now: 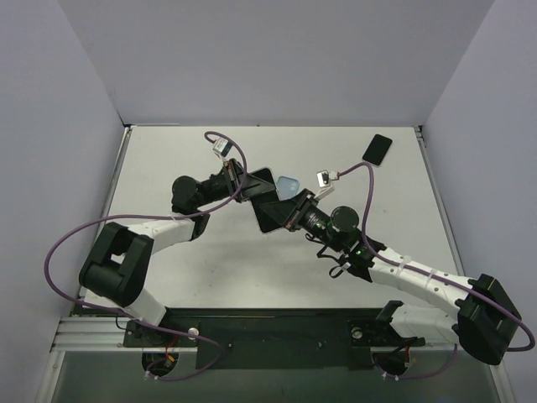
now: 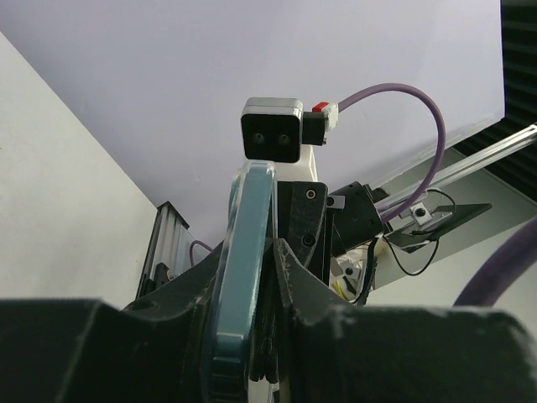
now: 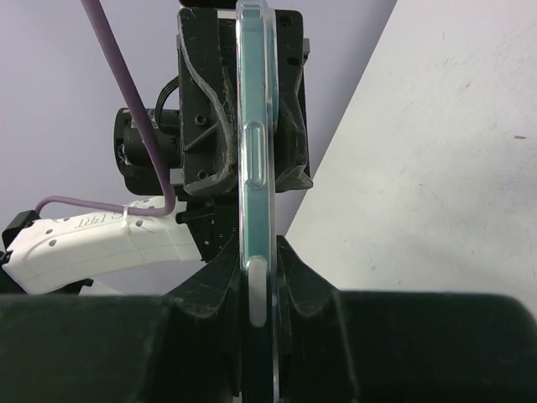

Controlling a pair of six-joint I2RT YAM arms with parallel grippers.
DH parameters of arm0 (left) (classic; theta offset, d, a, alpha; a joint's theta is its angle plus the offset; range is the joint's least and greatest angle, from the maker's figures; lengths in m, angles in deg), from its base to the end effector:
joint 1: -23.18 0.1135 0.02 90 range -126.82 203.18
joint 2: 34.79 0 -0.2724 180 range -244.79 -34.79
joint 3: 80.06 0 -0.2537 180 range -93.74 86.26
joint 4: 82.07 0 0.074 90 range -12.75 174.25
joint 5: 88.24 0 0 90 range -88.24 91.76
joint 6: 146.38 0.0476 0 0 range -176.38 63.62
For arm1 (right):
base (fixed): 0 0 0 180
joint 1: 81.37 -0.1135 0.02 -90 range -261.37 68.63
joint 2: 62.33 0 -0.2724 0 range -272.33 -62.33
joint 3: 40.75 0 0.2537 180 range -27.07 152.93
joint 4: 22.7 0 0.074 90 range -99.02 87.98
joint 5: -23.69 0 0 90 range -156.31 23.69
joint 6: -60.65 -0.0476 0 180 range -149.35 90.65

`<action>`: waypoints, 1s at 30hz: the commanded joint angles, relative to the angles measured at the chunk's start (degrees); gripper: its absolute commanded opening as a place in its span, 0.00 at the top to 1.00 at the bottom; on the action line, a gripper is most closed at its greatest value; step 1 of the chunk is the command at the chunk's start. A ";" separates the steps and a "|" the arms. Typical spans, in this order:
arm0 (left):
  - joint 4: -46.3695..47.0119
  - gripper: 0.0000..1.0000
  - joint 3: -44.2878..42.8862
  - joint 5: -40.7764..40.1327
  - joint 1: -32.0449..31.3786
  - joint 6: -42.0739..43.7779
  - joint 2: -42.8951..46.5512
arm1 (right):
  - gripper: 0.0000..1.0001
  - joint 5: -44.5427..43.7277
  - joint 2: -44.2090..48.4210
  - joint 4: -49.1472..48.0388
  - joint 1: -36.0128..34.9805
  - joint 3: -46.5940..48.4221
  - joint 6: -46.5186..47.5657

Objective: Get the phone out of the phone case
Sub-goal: Remove the phone case from the phone.

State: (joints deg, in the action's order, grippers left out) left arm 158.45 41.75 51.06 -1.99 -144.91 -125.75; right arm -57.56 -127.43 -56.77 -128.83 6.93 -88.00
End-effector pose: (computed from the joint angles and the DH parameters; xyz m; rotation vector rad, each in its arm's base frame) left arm 0.2841 -0.1734 0.2975 0.1559 1.6032 -2.1000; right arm 0.1727 0.1989 0.3193 -0.0070 1.4841 1.6523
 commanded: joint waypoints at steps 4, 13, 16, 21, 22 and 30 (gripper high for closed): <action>19.94 0.49 -1.98 -0.08 0.21 1.87 2.54 | 1.00 -2.34 3.58 -5.87 -0.35 -2.62 0.56; 19.85 0.68 -1.98 -0.17 0.38 1.43 2.45 | 1.00 -2.51 3.58 -8.85 -0.35 -3.93 -0.14; 19.85 0.75 -2.33 0.36 0.47 1.43 2.54 | 1.00 -3.39 3.84 -10.17 -0.44 -5.17 -0.50; 19.76 1.00 -3.47 1.14 1.52 0.47 2.36 | 0.80 -0.85 5.68 -2.55 -0.35 -3.69 2.83; 19.07 1.00 -4.00 1.59 1.35 0.47 2.28 | 0.67 0.37 7.17 4.61 0.00 -2.72 3.97; 5.44 1.00 -7.51 7.74 1.09 7.76 4.30 | 0.31 21.74 10.60 35.93 8.00 9.05 13.11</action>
State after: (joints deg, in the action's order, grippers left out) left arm 157.79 38.80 56.02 -0.77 -141.24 -125.53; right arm -46.85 -119.11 -38.15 -123.28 8.46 -82.10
